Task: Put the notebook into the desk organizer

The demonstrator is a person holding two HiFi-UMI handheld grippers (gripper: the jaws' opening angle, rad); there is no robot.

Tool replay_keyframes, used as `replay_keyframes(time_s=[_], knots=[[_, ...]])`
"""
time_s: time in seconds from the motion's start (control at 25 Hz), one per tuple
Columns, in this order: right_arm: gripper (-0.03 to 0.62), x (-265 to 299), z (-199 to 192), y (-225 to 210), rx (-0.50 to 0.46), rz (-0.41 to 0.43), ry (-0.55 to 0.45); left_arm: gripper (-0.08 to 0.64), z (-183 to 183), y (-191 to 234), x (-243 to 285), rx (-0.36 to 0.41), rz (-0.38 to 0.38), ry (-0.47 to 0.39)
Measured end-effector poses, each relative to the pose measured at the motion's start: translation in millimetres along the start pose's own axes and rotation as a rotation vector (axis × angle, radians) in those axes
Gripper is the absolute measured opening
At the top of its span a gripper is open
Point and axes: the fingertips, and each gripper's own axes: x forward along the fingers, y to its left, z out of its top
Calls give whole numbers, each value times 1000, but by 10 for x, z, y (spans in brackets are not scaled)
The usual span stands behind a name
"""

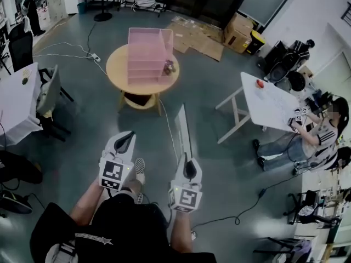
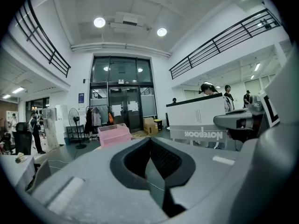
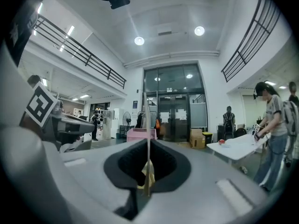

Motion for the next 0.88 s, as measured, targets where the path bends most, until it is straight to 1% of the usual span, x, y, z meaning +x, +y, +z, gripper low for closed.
replay_keyframes(time_s=[0.28, 0.6, 0.88], knots=[[14, 420, -32, -249, 4, -16, 5, 11, 32, 40, 584, -4, -24, 7], [14, 1077, -59, -536, 4, -26, 18, 11, 43, 169, 1351, -12, -49, 24], [14, 1621, -38, -791, 25, -37, 32, 11, 152, 265, 1928, -14, -65, 34]])
